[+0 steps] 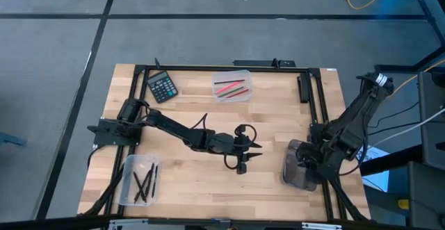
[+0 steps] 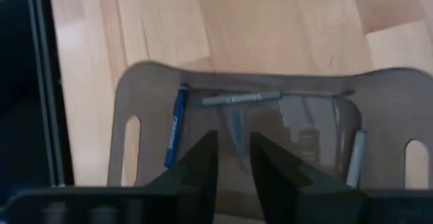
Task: Sort crayons/erasers/pens/pencils in bins
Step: Put the gray crayon into the black bin, then put the blue crayon into the black bin
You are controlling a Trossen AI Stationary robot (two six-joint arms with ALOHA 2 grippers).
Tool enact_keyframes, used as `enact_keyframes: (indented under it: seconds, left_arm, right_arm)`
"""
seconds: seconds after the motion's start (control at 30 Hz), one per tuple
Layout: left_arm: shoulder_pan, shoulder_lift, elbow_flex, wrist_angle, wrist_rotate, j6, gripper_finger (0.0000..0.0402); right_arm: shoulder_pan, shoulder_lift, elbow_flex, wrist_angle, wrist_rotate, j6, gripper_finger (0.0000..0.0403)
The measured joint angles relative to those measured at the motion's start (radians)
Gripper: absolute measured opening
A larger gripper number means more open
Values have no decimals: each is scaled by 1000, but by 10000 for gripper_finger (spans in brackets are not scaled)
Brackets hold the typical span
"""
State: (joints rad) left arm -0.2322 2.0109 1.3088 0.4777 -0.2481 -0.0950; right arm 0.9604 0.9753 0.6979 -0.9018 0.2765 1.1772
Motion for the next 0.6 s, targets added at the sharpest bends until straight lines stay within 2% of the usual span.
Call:
enact_keyframes:
  seconds: [0.17,0.37,0.47,0.53,0.6]
  left_arm:
    - [-7,0,0,-46,-3,-5,114]
    - [-35,-1,1,-76,2,-9,114]
    - [-76,-47,0,-272,61,-18,114]
    - [-112,-96,4,-418,98,-75,114]
    - [-152,-133,5,-492,120,-157,114]
  right_arm:
    - [0,13,0,-16,-32,-6,149]
    - [-1,10,13,-38,80,-101,171]
    - [-2,9,48,-96,120,-141,172]
    - [-2,9,77,-132,170,-164,172]
    - [-2,6,99,-139,236,-193,172]
